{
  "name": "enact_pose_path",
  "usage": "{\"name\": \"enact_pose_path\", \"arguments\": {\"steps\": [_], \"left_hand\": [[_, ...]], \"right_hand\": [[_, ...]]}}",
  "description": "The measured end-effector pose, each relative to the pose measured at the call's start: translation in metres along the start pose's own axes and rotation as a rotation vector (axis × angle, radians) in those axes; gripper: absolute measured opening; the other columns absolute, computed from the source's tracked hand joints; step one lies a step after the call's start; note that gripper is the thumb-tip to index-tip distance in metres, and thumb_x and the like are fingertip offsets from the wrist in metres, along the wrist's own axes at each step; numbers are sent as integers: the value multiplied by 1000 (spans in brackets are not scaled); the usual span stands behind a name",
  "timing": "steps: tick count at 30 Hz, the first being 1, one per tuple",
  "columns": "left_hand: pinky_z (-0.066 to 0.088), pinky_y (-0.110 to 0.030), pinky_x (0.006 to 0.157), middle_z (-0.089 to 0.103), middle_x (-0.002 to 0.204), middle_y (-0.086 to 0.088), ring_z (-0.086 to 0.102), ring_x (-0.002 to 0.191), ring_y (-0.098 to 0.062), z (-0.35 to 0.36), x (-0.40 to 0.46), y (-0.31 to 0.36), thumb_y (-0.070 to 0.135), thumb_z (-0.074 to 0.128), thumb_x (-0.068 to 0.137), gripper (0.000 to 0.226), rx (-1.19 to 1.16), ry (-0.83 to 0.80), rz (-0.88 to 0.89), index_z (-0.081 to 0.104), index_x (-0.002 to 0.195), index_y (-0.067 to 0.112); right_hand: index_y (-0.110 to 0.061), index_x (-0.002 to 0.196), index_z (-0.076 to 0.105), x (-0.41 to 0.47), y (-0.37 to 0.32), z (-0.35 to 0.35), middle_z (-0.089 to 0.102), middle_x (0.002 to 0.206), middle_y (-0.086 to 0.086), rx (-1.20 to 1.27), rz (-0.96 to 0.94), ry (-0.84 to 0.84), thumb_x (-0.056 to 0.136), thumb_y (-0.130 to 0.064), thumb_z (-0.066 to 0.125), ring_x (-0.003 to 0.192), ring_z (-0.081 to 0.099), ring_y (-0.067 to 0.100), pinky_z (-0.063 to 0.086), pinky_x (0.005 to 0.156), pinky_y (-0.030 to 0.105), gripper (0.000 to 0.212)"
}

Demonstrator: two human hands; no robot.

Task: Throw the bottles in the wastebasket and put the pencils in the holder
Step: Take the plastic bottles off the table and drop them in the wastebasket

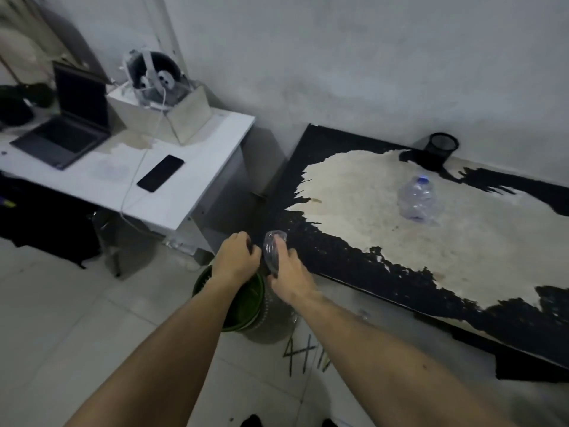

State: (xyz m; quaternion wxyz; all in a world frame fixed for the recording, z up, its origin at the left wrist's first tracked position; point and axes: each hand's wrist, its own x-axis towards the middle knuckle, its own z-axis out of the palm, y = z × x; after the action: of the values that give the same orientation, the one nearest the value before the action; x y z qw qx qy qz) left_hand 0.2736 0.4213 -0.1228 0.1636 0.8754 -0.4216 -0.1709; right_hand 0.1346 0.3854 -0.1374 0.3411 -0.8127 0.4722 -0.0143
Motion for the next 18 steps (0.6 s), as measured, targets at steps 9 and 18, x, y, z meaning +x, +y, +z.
{"name": "enact_pose_path", "arguments": {"steps": [9, 18], "left_hand": [[50, -40, 86, 60, 114, -8, 57, 102, -27, 124, 26, -175, 38, 50, 88, 33, -2, 43, -210, 57, 110, 15], [48, -47, 97, 50, 131, -16, 51, 118, -36, 274, 82, -317, 40, 56, 87, 57, -47, 21, -390, 42, 134, 13]], "right_hand": [[-37, 156, 2, 74, 49, 179, 37, 151, 13, -73, -79, -169, 89, -27, 68, 127, 53, 38, 48, 98, 47, 94], [-28, 153, 12, 191, 87, 326, 51, 140, 13, 34, -148, -110, 83, -17, 74, 121, 56, 35, 50, 96, 45, 94]]}}
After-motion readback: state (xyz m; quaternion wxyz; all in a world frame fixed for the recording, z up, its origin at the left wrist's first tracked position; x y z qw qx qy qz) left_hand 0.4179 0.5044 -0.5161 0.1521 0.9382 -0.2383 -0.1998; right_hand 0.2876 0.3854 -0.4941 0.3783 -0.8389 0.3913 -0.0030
